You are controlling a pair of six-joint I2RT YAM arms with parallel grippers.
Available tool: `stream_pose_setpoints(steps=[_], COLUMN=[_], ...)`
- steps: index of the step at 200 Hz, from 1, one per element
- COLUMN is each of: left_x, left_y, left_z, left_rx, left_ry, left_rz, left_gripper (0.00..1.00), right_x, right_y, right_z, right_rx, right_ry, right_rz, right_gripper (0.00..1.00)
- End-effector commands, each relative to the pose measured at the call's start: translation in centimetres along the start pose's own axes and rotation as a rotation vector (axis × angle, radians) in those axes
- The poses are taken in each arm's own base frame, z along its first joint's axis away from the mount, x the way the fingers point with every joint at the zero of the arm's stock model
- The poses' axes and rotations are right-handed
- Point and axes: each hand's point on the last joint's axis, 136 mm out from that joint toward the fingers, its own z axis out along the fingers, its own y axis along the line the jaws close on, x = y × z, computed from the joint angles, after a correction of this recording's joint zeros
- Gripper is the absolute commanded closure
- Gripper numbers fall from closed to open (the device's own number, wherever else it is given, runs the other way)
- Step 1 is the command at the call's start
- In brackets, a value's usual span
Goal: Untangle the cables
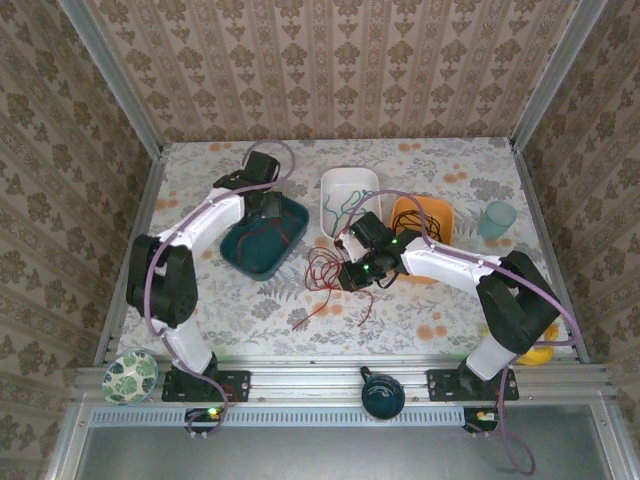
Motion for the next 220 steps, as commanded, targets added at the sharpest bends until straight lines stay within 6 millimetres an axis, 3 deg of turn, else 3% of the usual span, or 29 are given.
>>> stream_pose_setpoints(steps=[1, 25, 55, 82, 87, 106, 145, 167, 188, 205, 220], left_x=[-1.5, 1.4, 7.5, 12.5, 13.1, 14.5, 14.8, 15.1, 15.8, 16.4, 16.7], left_y=[-2.2, -6.6, -11.2, -14.1, -14.4, -14.9, -16.1, -16.7, -16.6, -16.3, -16.2], left_z=[-5.1, -8.0, -10.5, -11.0, -10.8, -9.7, -7.7, -6.8, -5.2, -4.6, -4.8], left_rx=[0.101, 0.327, 0.596, 0.741, 0.747, 0.734, 0.728, 0.741, 0.708, 0.695, 0.705], left_ry=[-0.126, -0.150, -0.123, -0.091, -0.087, -0.080, -0.106, -0.103, -0.064, -0.032, -0.029], left_rz=[0.086, 0.192, 0.313, 0.416, 0.428, 0.459, 0.460, 0.468, 0.473, 0.469, 0.458], left_gripper=[0.25, 0.21, 0.18, 0.16, 0.15, 0.15, 0.20, 0.30, 0.55, 0.79, 0.89], right_x=[-0.5, -1.2, -2.7, -4.1, -4.5, -5.2, -4.9, -4.8, -5.2, -5.4, -5.5], right_y=[0.7, 0.5, 0.6, 0.7, 1.1, 1.2, 2.4, 2.3, 1.5, -0.3, -2.3], right_z=[-1.1, -1.8, -3.6, -5.7, -6.9, -8.3, -9.3, -9.8, -10.7, -11.2, -11.8], right_rx=[-0.033, -0.031, -0.090, -0.174, -0.198, -0.275, -0.381, -0.390, -0.388, -0.311, -0.206], right_ry=[-0.042, -0.094, -0.203, -0.329, -0.371, -0.423, -0.406, -0.419, -0.457, -0.504, -0.551], right_rz=[-0.014, -0.002, 0.027, 0.075, 0.073, 0.112, 0.111, 0.119, 0.158, 0.213, 0.260], right_gripper=[1.00, 1.00, 1.00, 1.00, 1.00, 1.00, 1.00, 1.00, 1.00, 1.00, 1.00])
